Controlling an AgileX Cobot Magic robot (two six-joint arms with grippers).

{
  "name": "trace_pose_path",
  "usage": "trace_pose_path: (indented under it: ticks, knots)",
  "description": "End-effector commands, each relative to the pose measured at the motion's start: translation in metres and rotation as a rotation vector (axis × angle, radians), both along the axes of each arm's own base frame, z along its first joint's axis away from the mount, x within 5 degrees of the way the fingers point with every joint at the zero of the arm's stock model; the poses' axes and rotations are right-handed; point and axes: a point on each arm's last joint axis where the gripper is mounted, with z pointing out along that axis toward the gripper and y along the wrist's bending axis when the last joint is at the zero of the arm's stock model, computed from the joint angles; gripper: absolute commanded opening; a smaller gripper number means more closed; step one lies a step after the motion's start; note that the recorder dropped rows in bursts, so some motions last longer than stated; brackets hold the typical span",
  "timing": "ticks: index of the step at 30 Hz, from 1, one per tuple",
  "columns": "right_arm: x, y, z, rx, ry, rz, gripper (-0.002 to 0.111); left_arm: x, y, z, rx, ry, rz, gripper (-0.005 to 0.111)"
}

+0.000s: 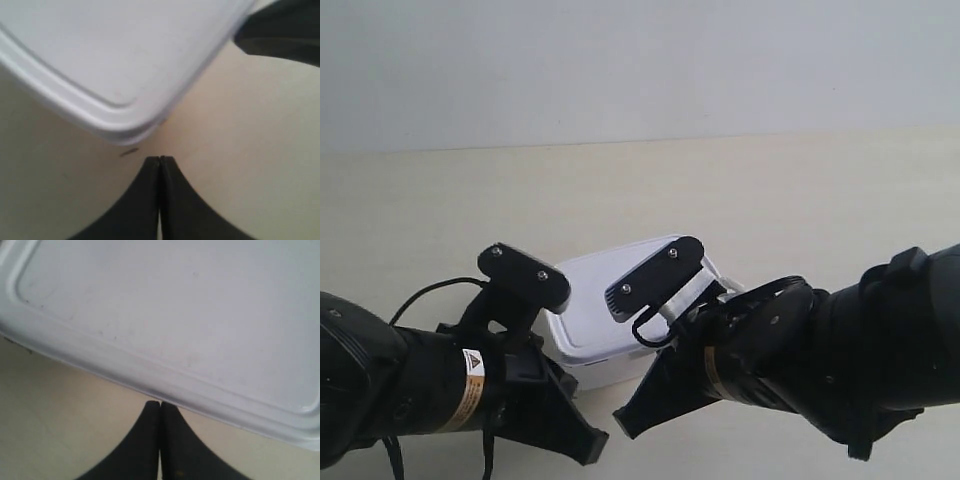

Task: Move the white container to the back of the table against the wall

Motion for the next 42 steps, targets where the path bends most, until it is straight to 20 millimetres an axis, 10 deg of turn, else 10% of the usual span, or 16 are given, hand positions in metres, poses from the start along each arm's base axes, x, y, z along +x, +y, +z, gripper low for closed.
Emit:
trace_pose_path:
  ticks: [1, 42]
  knots:
    - [0.005, 0.000, 0.002, -0.025, -0.045, -0.012, 0.000, -0.006, -0.007, -0.002, -0.065, 0.058, -0.048, 0.000]
    - [0.016, -0.008, 0.010, -0.146, -0.151, -0.047, 0.000, 0.077, 0.002, -0.027, 0.088, -0.028, 0.155, 0.000]
